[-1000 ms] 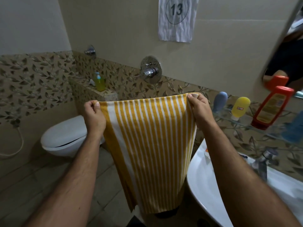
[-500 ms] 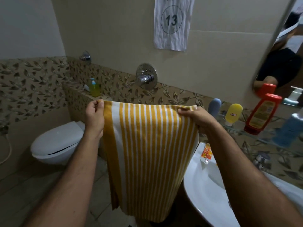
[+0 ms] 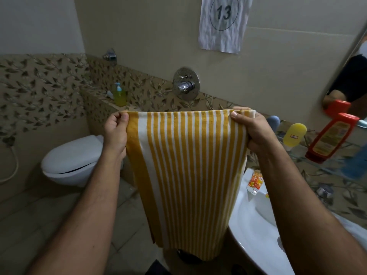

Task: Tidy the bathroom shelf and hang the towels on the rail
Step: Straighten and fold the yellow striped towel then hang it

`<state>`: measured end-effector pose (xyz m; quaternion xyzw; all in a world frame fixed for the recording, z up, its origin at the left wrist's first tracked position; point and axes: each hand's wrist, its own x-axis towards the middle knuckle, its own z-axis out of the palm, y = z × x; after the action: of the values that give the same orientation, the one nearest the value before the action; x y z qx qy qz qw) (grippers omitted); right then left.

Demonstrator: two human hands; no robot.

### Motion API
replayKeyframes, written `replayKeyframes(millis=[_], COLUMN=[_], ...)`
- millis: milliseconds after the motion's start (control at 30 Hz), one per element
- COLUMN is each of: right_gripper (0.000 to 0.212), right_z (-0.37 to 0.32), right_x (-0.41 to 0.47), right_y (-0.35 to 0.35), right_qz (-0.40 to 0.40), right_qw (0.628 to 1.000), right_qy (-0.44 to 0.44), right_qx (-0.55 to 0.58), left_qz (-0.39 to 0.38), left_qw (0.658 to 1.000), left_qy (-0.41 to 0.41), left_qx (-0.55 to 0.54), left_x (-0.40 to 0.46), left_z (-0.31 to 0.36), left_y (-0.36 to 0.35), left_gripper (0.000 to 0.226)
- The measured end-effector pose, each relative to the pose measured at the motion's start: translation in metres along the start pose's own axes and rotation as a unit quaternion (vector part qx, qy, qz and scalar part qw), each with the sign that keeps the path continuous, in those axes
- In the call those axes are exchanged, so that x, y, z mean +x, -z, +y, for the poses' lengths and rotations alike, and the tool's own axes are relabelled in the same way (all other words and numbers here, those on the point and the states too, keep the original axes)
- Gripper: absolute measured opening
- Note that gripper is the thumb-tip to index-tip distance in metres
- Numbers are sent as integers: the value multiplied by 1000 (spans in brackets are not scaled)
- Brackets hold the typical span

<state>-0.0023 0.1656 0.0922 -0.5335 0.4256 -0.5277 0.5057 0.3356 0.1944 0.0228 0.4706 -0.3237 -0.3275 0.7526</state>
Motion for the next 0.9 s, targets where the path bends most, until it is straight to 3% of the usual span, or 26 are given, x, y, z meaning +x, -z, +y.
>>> replayKeyframes(millis=[133, 233, 367, 467, 533, 600, 700, 800, 900], right_gripper=[11, 3, 14, 17, 20, 22, 16, 13, 14], right_z=[-7, -23, -38, -24, -10, 3, 8, 8, 8], right_x=[-3, -5, 14, 26, 29, 28, 24, 23, 20], right_y=[0, -9, -44, -68, -71, -67, -59, -53, -50], right_qz=[18, -15, 34, 51, 63, 72, 78, 81, 80], right_qw=[994, 998, 995, 992, 989, 986, 981, 980, 981], right_qy=[30, 31, -36, -88, -123, -148, -171, -173, -168], right_qx=[-100, -51, 85, 70, 49, 41, 47, 53, 44], left_qz=[-30, -78, -55, -15, -94, -151, -171, -214, -178], left_qw=[999, 994, 965, 934, 890, 874, 900, 892, 913], left_qy=[5, 57, 250, 357, 423, 421, 339, 321, 327], left_qx=[-18, -59, 47, -29, -139, -189, -214, -235, -170], left_x=[1, 6, 5, -24, -45, -56, -54, -60, -64], left_z=[8, 15, -16, -63, -89, -104, -108, -119, -118], left_y=[1, 4, 19, 24, 28, 38, 46, 43, 25], left_gripper=[10, 22, 65, 77, 100, 110, 102, 98, 71])
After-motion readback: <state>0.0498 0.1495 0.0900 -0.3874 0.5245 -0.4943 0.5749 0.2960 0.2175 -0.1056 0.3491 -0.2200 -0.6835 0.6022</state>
